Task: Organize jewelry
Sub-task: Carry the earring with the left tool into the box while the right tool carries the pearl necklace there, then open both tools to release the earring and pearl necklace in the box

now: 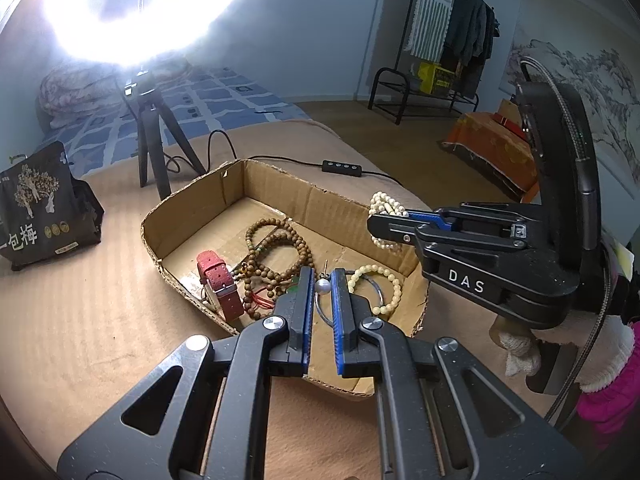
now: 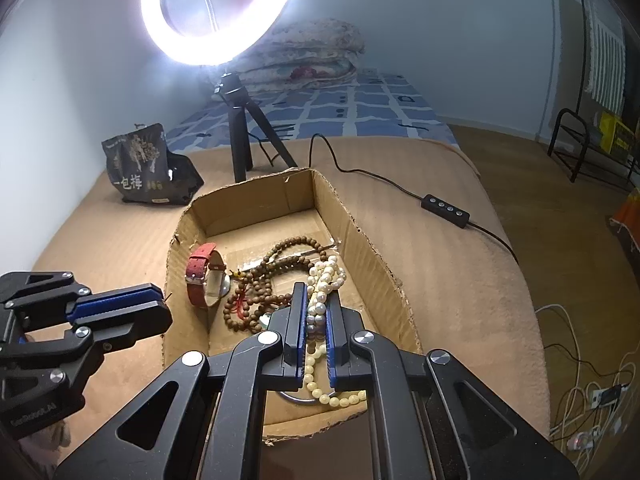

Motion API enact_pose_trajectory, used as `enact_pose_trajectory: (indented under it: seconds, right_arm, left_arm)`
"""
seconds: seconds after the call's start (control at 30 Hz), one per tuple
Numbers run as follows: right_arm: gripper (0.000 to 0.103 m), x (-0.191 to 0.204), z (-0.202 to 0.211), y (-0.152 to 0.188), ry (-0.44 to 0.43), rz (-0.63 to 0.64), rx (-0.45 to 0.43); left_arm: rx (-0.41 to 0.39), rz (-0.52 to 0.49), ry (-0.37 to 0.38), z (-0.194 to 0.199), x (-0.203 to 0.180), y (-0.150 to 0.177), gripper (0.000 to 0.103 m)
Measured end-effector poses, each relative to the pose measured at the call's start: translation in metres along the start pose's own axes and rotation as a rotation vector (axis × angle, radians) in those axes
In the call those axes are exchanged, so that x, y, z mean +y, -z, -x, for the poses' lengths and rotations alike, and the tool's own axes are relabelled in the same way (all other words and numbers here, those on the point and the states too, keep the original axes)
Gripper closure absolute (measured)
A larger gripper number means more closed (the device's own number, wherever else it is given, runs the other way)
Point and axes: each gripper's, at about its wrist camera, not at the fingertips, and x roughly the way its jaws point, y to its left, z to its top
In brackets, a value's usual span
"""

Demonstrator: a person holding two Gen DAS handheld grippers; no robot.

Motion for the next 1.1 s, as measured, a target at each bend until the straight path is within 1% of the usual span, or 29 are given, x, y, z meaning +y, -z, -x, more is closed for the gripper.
enact_pose_trajectory:
  seconds: [0.07, 0.1, 0.17, 0.2, 0.23, 0.27, 0.3, 0.33, 0.37, 0.4, 0.43, 0.5, 0.53, 0.6, 0.67, 0.77, 0.8, 0.83, 0.9, 1.1]
  right_arm:
    - [0.096, 0.0, 0.0, 0.0, 0.004, -0.001, 0.002]
    - [0.094, 0.0, 0.0, 0.0, 0.007, 0.0, 0.003]
    - [0.08, 0.0, 0.001, -0.001, 0.018, 0.0, 0.0]
    - [0.069, 0.0, 0.001, -0.001, 0.023, -0.002, -0.005]
    - [0.062, 0.0, 0.002, -0.002, 0.027, -0.003, -0.011]
    - [0.061, 0.0, 0.003, -0.002, 0.031, -0.005, -0.017]
    - [0.061, -0.001, 0.004, -0.002, 0.034, -0.008, -0.021]
    - [0.061, -0.001, 0.004, -0.003, 0.035, -0.011, -0.021]
    - [0.06, -0.002, 0.005, -0.003, 0.037, -0.014, -0.021]
    - [0.055, -0.002, 0.005, -0.003, 0.04, -0.015, -0.02]
    - [0.047, -0.001, 0.006, -0.003, 0.046, -0.014, -0.023]
    - [0.036, 0.0, 0.007, -0.004, 0.063, -0.009, -0.032]
    - [0.033, 0.001, 0.008, -0.004, 0.072, -0.009, -0.038]
    - [0.032, 0.0, 0.011, -0.004, 0.083, -0.013, -0.044]
    - [0.032, 0.0, 0.012, -0.005, 0.089, -0.017, -0.045]
    - [0.029, 0.0, 0.015, -0.006, 0.1, -0.015, -0.047]
    - [0.026, 0.001, 0.016, -0.006, 0.107, -0.012, -0.049]
    - [0.026, 0.002, 0.017, -0.006, 0.114, -0.01, -0.053]
    - [0.025, 0.003, 0.02, -0.007, 0.119, -0.007, -0.057]
    - [0.024, 0.008, 0.028, -0.011, 0.127, 0.005, -0.067]
  left_arm:
    - [0.001, -0.004, -0.006, -0.001, -0.001, 0.0, 0.097]
    - [0.002, -0.005, -0.009, -0.001, -0.001, 0.0, 0.097]
    - [0.005, -0.005, -0.01, -0.001, -0.001, 0.0, 0.097]
    - [0.006, -0.007, -0.012, -0.001, -0.001, 0.0, 0.097]
    - [0.006, -0.009, -0.014, -0.001, -0.002, 0.0, 0.094]
    - [0.007, -0.011, -0.02, -0.001, -0.002, 0.0, 0.083]
    - [0.004, -0.012, -0.021, 0.0, -0.002, 0.0, 0.076]
    - [-0.004, -0.012, -0.023, 0.001, -0.002, 0.0, 0.064]
    - [-0.01, -0.012, -0.025, 0.002, -0.001, 0.001, 0.061]
    - [-0.014, -0.013, -0.028, 0.004, -0.001, 0.001, 0.061]
    - [-0.013, -0.015, -0.029, 0.004, -0.001, 0.001, 0.061]
    - [-0.014, -0.02, -0.034, 0.006, -0.002, 0.001, 0.061]
    - [-0.014, -0.023, -0.036, 0.006, -0.002, 0.001, 0.061]
    - [-0.013, -0.027, -0.041, 0.007, -0.002, 0.001, 0.059]
    - [-0.017, -0.028, -0.044, 0.009, -0.003, 0.002, 0.049]
    - [-0.029, -0.032, -0.047, 0.015, -0.005, 0.002, 0.044]
    - [-0.03, -0.034, -0.051, 0.016, -0.005, 0.002, 0.042]
    - [-0.031, -0.036, -0.054, 0.017, -0.006, 0.002, 0.039]
    - [-0.038, -0.04, -0.055, 0.02, -0.007, 0.002, 0.036]
    - [-0.048, -0.04, -0.059, 0.028, -0.01, 0.0, 0.035]
